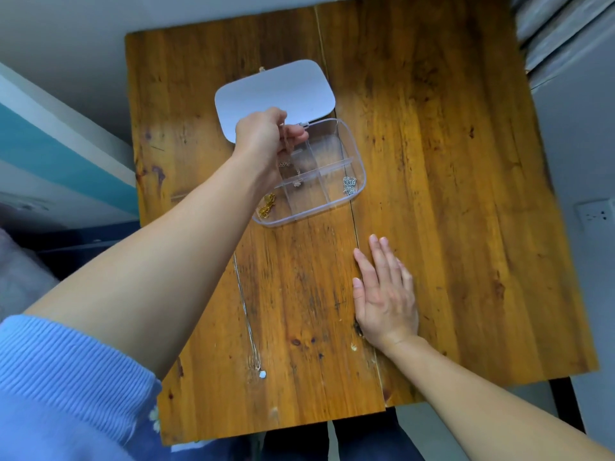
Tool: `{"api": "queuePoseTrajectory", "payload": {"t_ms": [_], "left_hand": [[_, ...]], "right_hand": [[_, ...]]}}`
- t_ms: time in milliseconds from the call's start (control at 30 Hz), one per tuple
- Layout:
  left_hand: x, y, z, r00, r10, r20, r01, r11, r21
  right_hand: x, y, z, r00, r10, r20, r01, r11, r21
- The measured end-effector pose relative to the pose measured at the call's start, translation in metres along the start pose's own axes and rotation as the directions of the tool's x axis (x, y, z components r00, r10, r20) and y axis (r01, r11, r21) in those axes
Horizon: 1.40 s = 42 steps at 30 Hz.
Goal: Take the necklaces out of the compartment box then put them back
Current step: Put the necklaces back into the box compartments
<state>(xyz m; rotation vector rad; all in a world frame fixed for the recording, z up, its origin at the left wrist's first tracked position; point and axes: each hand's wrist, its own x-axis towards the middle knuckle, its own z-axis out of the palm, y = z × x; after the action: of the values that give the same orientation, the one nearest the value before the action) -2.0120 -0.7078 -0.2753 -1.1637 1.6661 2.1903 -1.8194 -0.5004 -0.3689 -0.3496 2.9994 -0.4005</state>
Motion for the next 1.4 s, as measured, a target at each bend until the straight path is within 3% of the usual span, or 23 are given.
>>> {"api": "queuePoseTrajectory", "payload": {"t_ms": [100, 200, 267, 367, 467, 533, 600, 667, 733, 900, 1033, 1167, 1400], "left_hand": [[-0.003, 0.001, -0.002, 0.995, 0.099, -0.01, -0.097, 0.988, 0.116], [-0.009, -0.003, -0.006, 0.97, 0.243, 0.018, -0.232, 0.896, 0.379], [-0.01, -0.009, -0.012, 0.932, 0.356, 0.069, -0.323, 0.728, 0.605], [-0.011, -0.018, -0.022, 0.845, 0.494, 0.207, -0.438, 0.415, 0.797], [-0.009, -0.031, -0.025, 0.786, 0.46, 0.413, -0.497, 0.072, 0.865], [-0.005, -0.038, -0.025, 0.774, 0.406, 0.486, -0.503, -0.072, 0.861], [-0.005, -0.04, -0.027, 0.754, 0.419, 0.506, -0.505, -0.123, 0.854], [-0.007, -0.04, -0.029, 0.724, 0.461, 0.513, -0.528, -0.108, 0.842], [-0.009, -0.037, -0.032, 0.715, 0.497, 0.492, -0.556, -0.022, 0.831], [-0.007, -0.019, -0.033, 0.797, 0.507, 0.327, -0.5, 0.251, 0.829], [-0.006, -0.014, -0.035, 0.832, 0.457, 0.315, -0.471, 0.282, 0.836], [-0.016, -0.015, -0.051, 0.813, 0.52, 0.262, -0.475, 0.331, 0.815], [-0.053, -0.038, -0.133, 0.828, 0.553, 0.091, -0.355, 0.391, 0.849]], "right_hand": [[-0.001, 0.0, -0.001, 1.0, -0.001, 0.005, 0.001, 1.0, -0.002], [-0.001, 0.0, -0.001, 1.0, 0.001, 0.009, -0.001, 1.0, -0.001], [0.0, 0.0, -0.002, 1.0, 0.002, 0.014, -0.002, 1.0, -0.001], [0.0, -0.001, -0.002, 1.0, 0.006, 0.018, -0.006, 1.0, -0.003], [0.0, -0.002, -0.003, 1.0, 0.008, 0.02, -0.008, 1.0, 0.003], [0.0, -0.001, -0.003, 1.0, 0.009, 0.02, -0.009, 1.0, 0.007], [-0.001, -0.002, -0.002, 1.0, 0.009, 0.021, -0.009, 1.0, 0.003], [0.0, -0.002, -0.002, 1.0, 0.009, 0.022, -0.009, 1.0, -0.001], [0.0, -0.001, -0.002, 1.0, 0.008, 0.019, -0.008, 1.0, -0.003], [0.0, 0.0, 0.0, 1.0, 0.003, 0.015, -0.003, 1.0, -0.003], [-0.002, 0.001, 0.002, 1.0, 0.001, 0.01, -0.001, 1.0, 0.011], [-0.001, 0.001, 0.001, 1.0, -0.002, 0.005, 0.002, 1.0, 0.025], [0.001, -0.008, -0.015, 1.0, 0.027, 0.007, -0.028, 0.989, 0.144]]}}
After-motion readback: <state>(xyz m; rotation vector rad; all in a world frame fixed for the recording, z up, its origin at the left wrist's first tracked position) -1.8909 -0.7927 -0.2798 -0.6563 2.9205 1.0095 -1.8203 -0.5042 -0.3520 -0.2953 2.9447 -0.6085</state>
